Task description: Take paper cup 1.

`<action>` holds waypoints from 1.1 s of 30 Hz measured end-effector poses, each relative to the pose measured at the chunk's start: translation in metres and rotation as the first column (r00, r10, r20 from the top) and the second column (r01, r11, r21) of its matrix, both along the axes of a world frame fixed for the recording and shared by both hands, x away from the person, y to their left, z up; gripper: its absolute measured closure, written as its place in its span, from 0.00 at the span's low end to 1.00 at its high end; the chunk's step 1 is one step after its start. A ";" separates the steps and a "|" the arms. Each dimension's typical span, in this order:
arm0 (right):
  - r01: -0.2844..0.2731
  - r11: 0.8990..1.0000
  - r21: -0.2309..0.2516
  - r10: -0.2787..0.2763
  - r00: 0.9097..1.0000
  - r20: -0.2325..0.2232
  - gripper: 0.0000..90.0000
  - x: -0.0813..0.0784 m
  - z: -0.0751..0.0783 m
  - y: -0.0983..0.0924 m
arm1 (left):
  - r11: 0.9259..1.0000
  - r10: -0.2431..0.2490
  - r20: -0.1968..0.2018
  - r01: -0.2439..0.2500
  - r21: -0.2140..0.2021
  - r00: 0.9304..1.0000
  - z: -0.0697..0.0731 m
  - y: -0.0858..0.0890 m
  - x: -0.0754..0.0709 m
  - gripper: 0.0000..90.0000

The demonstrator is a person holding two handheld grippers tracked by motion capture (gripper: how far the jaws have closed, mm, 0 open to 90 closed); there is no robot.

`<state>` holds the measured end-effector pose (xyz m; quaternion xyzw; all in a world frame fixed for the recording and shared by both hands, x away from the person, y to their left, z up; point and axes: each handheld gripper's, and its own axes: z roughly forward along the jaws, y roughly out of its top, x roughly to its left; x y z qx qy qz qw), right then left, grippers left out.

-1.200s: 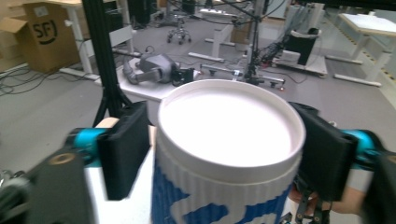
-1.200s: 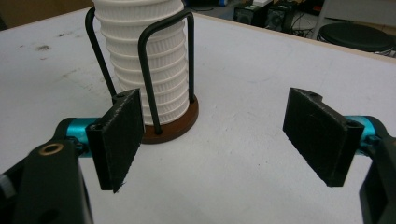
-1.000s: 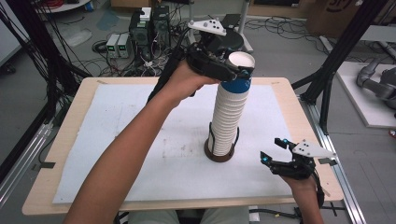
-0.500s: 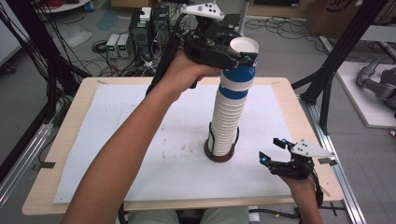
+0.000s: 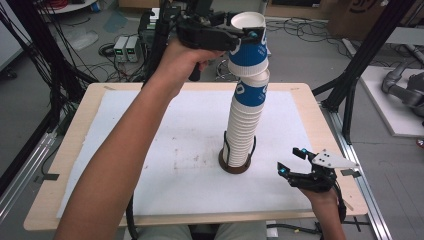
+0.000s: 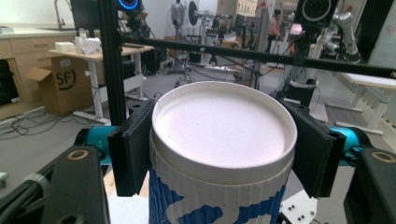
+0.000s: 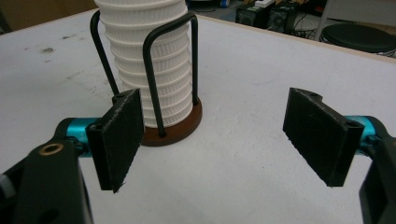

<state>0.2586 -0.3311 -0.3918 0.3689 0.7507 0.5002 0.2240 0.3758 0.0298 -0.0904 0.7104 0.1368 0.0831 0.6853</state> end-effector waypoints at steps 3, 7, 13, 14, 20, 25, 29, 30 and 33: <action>-0.002 1.000 -0.004 0.002 1.000 0.000 0.23 0.000 0.000 0.000 | 1.000 0.011 0.002 -0.011 -0.012 1.000 0.002 0.009 0.000 0.34; -0.009 1.000 -0.006 0.009 1.000 0.000 0.23 0.000 -0.001 0.002 | 0.999 0.033 0.006 -0.033 -0.013 0.999 0.001 0.032 -0.001 0.34; -0.034 0.999 -0.008 0.034 0.999 0.000 0.23 0.000 -0.002 0.007 | 0.996 0.092 -0.011 -0.093 -0.012 0.996 -0.017 0.083 -0.003 0.34; -0.035 0.999 -0.007 0.035 0.999 -0.004 0.23 0.000 -0.002 0.008 | 0.995 0.103 -0.010 -0.103 -0.007 0.995 -0.019 0.090 -0.003 0.34; -0.056 0.998 -0.008 0.056 0.998 -0.008 0.23 0.002 -0.003 0.015 | 0.992 0.129 0.001 -0.129 0.014 0.992 -0.030 0.118 -0.011 0.34; -0.058 0.998 -0.008 0.057 0.998 -0.011 0.23 0.002 -0.003 0.017 | 0.989 0.137 0.022 -0.138 0.046 0.990 -0.041 0.136 -0.020 0.34; -0.058 0.998 -0.011 0.058 0.998 -0.010 0.23 0.002 -0.003 0.018 | 0.987 0.141 0.025 -0.142 0.072 0.990 -0.048 0.150 -0.026 0.34; -0.059 0.998 -0.010 0.059 0.998 -0.010 0.23 0.002 -0.003 0.018 | 0.987 0.142 0.026 -0.143 0.078 0.990 -0.049 0.153 -0.027 0.34; -0.064 0.998 -0.013 0.063 0.998 -0.011 0.23 0.002 -0.003 0.020 | 0.985 0.149 0.019 -0.150 0.082 0.989 -0.056 0.164 -0.032 0.34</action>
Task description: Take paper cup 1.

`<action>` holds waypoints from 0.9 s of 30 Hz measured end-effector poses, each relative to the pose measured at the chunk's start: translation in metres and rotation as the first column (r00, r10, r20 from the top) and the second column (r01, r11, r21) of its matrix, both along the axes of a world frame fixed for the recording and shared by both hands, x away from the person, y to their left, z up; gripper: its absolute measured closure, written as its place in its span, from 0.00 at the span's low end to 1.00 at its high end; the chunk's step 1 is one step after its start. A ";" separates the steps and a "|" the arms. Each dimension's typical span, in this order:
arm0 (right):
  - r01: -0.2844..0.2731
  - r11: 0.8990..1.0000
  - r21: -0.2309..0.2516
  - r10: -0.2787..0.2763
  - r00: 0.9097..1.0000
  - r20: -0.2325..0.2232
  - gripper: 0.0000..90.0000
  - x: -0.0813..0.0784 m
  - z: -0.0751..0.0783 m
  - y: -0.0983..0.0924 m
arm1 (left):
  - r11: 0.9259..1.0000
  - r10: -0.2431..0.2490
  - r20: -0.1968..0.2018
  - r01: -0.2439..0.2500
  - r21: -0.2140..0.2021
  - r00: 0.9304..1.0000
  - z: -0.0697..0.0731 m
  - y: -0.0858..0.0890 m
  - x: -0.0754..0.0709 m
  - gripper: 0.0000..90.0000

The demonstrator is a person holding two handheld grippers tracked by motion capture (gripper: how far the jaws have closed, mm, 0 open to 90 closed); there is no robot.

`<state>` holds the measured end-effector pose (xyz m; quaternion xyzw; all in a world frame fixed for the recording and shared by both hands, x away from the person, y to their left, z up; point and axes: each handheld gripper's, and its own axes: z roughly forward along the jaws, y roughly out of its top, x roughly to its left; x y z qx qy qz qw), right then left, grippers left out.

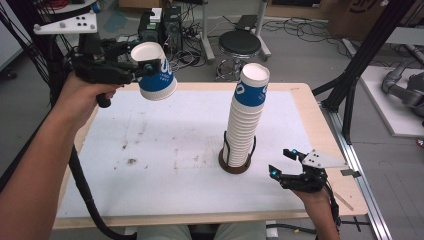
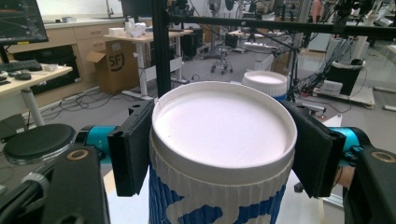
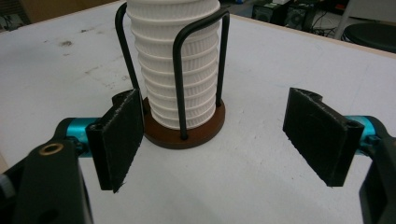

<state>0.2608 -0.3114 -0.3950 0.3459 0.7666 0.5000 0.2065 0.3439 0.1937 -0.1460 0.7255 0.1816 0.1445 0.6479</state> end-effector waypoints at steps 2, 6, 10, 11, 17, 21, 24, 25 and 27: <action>-0.009 1.000 -0.001 0.009 1.000 0.001 0.23 0.000 0.000 0.002 | 1.000 0.003 -0.006 -0.003 -0.004 1.000 -0.008 0.006 -0.003 0.34; -0.025 1.000 -0.004 0.025 1.000 0.004 0.23 0.000 0.001 0.006 | 1.000 0.002 -0.015 -0.002 0.004 1.000 -0.028 0.011 -0.009 0.34; -0.038 0.999 0.001 0.038 0.999 0.001 0.23 -0.001 0.002 0.008 | 1.000 -0.004 -0.014 0.004 0.011 1.000 -0.045 0.010 -0.013 0.34; -0.040 0.999 -0.001 0.040 0.999 0.007 0.23 -0.001 0.003 0.008 | 1.000 -0.005 -0.016 0.005 0.008 1.000 -0.049 0.009 -0.015 0.34; -0.051 0.999 0.009 0.051 0.999 0.008 0.23 -0.004 0.005 0.011 | 1.000 -0.002 -0.009 0.002 0.017 1.000 -0.072 0.005 -0.023 0.34; -0.063 0.998 -0.002 0.063 0.998 0.007 0.23 -0.005 0.004 0.015 | 1.000 -0.006 -0.009 0.006 0.018 1.000 -0.087 -0.001 -0.027 0.34; -0.073 0.997 -0.006 0.073 0.997 0.006 0.23 -0.006 0.006 0.018 | 1.000 -0.013 -0.022 0.013 -0.020 1.000 -0.106 -0.007 -0.030 0.34; -0.076 0.997 -0.005 0.076 0.997 0.007 0.23 -0.006 0.006 0.019 | 1.000 -0.013 -0.022 0.013 -0.020 1.000 -0.106 -0.007 -0.030 0.34; -0.077 0.997 -0.008 0.077 0.997 0.003 0.23 -0.006 0.006 0.020 | 0.998 -0.017 -0.045 0.014 -0.056 0.999 -0.121 -0.007 -0.029 0.34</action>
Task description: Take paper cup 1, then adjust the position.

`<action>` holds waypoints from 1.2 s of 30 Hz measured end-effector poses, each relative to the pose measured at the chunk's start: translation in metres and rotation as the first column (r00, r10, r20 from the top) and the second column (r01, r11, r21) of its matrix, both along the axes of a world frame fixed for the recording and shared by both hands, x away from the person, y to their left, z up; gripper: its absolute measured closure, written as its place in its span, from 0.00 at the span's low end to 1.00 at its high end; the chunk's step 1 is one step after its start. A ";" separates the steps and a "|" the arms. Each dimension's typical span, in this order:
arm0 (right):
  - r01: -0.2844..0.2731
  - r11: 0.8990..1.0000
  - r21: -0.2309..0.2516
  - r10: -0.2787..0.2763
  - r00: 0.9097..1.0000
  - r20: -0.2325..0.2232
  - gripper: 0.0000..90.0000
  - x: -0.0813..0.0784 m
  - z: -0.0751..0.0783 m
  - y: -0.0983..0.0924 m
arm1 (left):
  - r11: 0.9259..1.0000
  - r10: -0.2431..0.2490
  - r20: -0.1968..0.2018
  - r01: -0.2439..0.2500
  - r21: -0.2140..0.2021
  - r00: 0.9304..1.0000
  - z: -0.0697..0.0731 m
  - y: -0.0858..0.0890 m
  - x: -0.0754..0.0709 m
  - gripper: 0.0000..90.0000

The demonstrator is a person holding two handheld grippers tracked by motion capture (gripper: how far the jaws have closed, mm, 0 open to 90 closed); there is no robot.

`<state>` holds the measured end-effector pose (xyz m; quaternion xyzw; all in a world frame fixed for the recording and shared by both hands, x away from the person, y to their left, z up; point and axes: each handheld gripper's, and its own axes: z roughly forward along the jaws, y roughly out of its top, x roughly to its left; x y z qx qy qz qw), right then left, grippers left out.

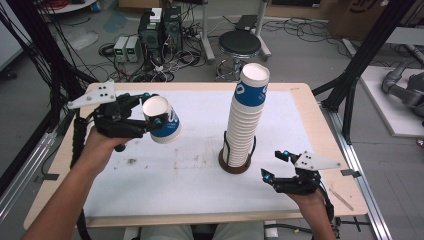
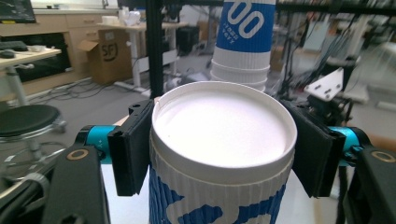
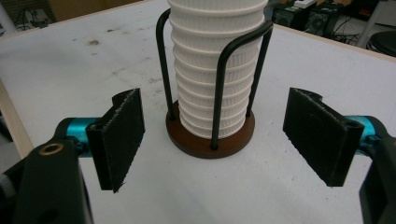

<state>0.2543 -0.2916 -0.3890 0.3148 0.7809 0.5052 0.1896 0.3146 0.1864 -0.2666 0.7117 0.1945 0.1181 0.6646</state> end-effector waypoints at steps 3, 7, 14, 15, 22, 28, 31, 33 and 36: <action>-0.004 1.000 -0.002 0.004 1.000 0.000 0.23 -0.001 0.000 0.001 | 1.000 0.002 -0.033 -0.003 -0.024 0.999 -0.029 0.000 0.000 0.34; -0.011 1.000 -0.003 0.011 1.000 -0.007 0.23 -0.002 -0.002 0.002 | 1.000 -0.002 -0.048 0.001 -0.022 0.999 -0.044 -0.001 -0.001 0.34; -0.024 1.000 -0.007 0.024 1.000 -0.010 0.23 -0.003 -0.002 0.004 | 1.000 -0.013 -0.059 0.012 -0.009 0.998 -0.063 -0.008 -0.004 0.34; -0.024 1.000 -0.005 0.024 1.000 -0.011 0.23 -0.003 -0.002 0.004 | 1.000 -0.013 -0.060 0.012 -0.008 0.998 -0.065 -0.009 -0.005 0.34; -0.045 0.999 0.006 0.045 0.999 -0.003 0.23 -0.004 -0.001 0.007 | 1.000 -0.012 -0.050 0.012 0.008 0.999 -0.068 -0.015 -0.010 0.34; -0.089 0.996 0.021 0.089 0.996 0.008 0.23 -0.007 0.002 0.015 | 0.999 -0.020 -0.039 0.021 0.029 0.999 -0.069 -0.021 -0.014 0.34; -0.114 0.993 0.036 0.113 0.994 0.008 0.23 -0.009 0.004 0.018 | 0.999 -0.023 -0.037 0.024 0.037 0.999 -0.070 -0.023 -0.016 0.34; -0.132 0.990 0.044 0.132 0.991 0.014 0.23 -0.011 0.006 0.022 | 0.999 -0.030 -0.036 0.032 0.037 0.999 -0.073 -0.026 -0.019 0.34; -0.160 0.986 0.053 0.160 0.987 0.013 0.23 -0.013 0.007 0.028 | 0.999 -0.039 -0.036 0.041 0.036 0.999 -0.075 -0.029 -0.020 0.34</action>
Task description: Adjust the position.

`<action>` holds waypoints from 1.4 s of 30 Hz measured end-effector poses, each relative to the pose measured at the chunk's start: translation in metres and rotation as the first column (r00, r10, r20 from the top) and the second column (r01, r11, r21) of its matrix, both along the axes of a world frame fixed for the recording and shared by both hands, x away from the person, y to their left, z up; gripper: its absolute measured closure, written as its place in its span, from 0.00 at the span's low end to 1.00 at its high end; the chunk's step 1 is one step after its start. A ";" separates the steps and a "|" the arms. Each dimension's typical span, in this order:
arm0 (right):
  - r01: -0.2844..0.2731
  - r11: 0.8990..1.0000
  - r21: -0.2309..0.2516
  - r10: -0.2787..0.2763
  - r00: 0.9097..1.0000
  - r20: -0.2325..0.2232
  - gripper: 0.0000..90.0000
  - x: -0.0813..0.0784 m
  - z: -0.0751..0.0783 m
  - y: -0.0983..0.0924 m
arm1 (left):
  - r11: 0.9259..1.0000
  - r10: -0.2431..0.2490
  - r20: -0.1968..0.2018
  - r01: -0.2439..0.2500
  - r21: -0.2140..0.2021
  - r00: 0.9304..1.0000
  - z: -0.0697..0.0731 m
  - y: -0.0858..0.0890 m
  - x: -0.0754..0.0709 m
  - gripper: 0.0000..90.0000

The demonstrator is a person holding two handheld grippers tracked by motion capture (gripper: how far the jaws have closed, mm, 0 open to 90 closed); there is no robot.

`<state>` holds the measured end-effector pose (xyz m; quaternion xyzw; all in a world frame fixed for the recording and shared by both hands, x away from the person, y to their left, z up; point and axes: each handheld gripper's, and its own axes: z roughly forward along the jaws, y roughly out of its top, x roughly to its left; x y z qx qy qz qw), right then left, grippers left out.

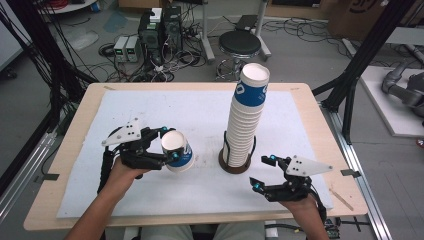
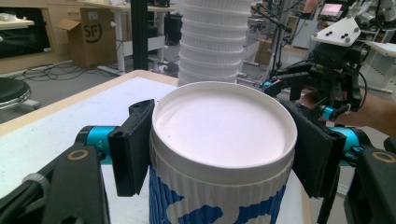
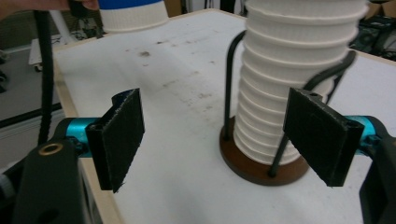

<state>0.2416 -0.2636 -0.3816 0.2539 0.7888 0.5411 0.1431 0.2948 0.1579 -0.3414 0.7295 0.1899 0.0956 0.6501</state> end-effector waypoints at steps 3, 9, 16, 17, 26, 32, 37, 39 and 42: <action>-0.020 1.000 0.003 0.020 1.000 -0.005 0.23 -0.001 0.001 0.005 | 1.000 -0.012 0.002 0.012 0.004 1.000 -0.002 -0.004 -0.001 0.34; -0.098 0.995 0.020 0.098 0.995 0.003 0.22 -0.003 0.005 0.027 | 0.999 -0.040 0.011 0.040 0.007 0.999 -0.001 -0.013 -0.006 0.34; -0.192 0.981 0.012 0.193 0.981 -0.013 0.22 0.008 0.001 0.059 | 0.997 -0.079 0.014 0.078 0.024 0.997 0.000 -0.025 -0.012 0.34; -0.203 0.979 0.009 0.203 0.979 -0.014 0.22 0.010 0.001 0.063 | 0.996 -0.086 0.015 0.085 0.030 0.996 0.000 -0.027 -0.012 0.34; -0.256 0.966 0.019 0.257 0.966 -0.016 0.22 0.021 0.000 0.086 | 0.993 -0.113 0.008 0.113 0.036 0.994 -0.001 -0.040 -0.017 0.34; -0.273 0.961 0.045 0.274 0.962 -0.009 0.22 0.022 -0.001 0.095 | 0.991 -0.133 0.008 0.133 0.034 0.991 0.000 -0.049 -0.020 0.34; -0.280 0.958 0.057 0.281 0.960 0.004 0.22 0.023 -0.001 0.098 | 0.987 -0.160 0.004 0.160 0.025 0.987 0.000 -0.057 -0.022 0.34; -0.281 0.958 0.057 0.281 0.960 0.006 0.22 0.023 -0.002 0.098 | 0.985 -0.171 0.004 0.171 0.021 0.985 0.000 -0.060 -0.022 0.34; -0.297 0.953 0.060 0.297 0.955 0.011 0.22 0.022 -0.003 0.100 | 0.983 -0.182 0.007 0.182 0.012 0.983 -0.001 -0.063 -0.022 0.34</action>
